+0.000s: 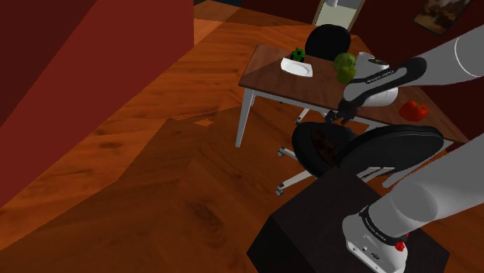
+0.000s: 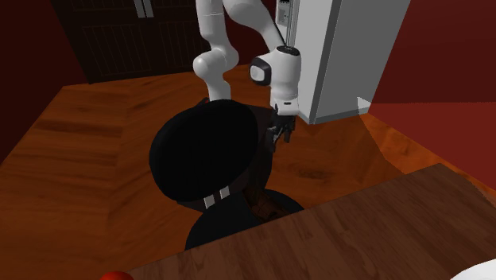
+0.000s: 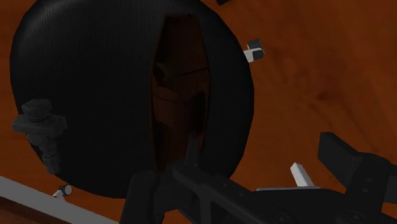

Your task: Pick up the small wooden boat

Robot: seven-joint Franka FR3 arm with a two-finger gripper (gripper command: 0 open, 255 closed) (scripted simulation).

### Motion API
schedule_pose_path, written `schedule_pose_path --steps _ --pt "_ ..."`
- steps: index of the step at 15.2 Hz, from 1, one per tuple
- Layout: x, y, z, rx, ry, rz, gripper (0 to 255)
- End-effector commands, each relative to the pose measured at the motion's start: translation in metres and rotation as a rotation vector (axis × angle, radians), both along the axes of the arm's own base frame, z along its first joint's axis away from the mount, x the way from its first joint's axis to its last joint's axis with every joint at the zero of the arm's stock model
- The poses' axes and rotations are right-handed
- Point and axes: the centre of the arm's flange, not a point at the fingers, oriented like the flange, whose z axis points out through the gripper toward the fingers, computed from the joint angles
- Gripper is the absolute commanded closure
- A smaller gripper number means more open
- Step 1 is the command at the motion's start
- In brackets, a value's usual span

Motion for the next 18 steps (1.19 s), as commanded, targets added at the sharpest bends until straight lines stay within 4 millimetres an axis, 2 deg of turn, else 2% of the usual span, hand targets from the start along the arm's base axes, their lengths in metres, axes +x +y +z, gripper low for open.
schedule_pose_path --steps 1,18 --pt "0.003 -0.018 -0.019 -0.001 -0.013 -0.024 0" --pt "0.021 -0.171 -0.180 0.014 -0.110 -0.227 0"
